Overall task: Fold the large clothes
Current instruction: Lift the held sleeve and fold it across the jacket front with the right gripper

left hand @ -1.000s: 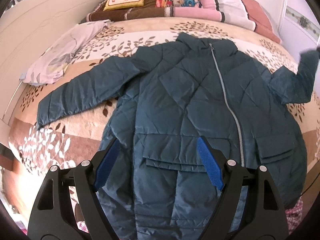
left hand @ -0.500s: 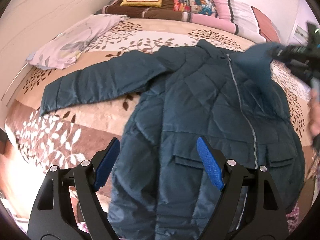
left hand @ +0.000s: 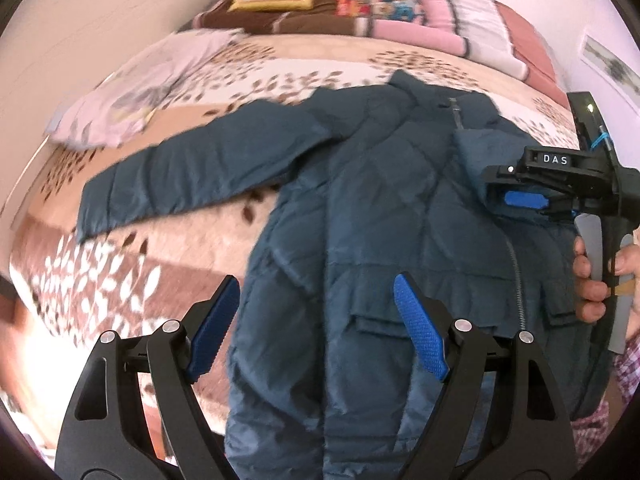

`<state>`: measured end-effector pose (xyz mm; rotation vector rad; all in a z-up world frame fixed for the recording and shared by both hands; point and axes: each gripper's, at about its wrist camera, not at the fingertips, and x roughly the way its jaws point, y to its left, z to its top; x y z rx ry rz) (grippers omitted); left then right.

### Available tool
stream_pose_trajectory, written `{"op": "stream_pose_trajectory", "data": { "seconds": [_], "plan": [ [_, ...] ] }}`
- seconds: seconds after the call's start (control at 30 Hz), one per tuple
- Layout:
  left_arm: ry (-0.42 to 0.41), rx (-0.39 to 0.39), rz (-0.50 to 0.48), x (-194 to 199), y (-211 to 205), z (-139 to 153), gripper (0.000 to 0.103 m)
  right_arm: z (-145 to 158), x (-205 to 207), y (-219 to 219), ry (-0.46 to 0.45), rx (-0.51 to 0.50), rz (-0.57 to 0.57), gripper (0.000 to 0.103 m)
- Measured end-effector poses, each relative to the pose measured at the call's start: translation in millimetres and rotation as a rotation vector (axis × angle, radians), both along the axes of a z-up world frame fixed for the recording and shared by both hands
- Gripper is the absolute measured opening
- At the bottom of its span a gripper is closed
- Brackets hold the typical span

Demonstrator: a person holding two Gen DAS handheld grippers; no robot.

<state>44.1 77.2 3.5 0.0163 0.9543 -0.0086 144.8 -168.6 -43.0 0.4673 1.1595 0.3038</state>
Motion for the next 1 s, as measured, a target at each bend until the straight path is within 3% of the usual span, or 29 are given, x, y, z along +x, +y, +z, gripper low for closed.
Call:
{"op": "stream_pose_trajectory", "data": {
  "seconds": [0.27,0.4,0.57,0.67,0.77,0.9,1.0],
  "plan": [
    [-0.068,-0.006,-0.239,30.1,-76.1,18.0,0.079,19.2,-34.0,-47.2,-0.086,0.018,-0.062,0.071],
    [-0.087,-0.008,-0.276,38.2,-107.6,28.7,0.079,6.8,-19.2,-73.5,-0.030,0.015,-0.143,0.071],
    [-0.096,0.007,-0.295,28.1,-105.4,28.5,0.079,-8.7,5.1,-88.6,0.013,0.053,-0.208,0.071],
    [-0.078,0.015,-0.270,23.6,-92.5,21.4,0.079,-7.7,29.0,-68.8,0.036,0.071,-0.175,0.072],
    [-0.059,-0.001,-0.223,22.8,-73.3,14.8,0.079,19.5,40.2,-33.4,-0.044,0.106,-0.095,0.072],
    [-0.045,-0.016,-0.147,28.7,-47.8,9.6,0.079,70.6,50.4,29.3,-0.158,0.231,0.111,0.072],
    [-0.052,-0.031,-0.113,30.9,-31.3,8.4,0.080,97.1,47.0,53.2,-0.225,0.202,0.169,0.072]
  ]
}}
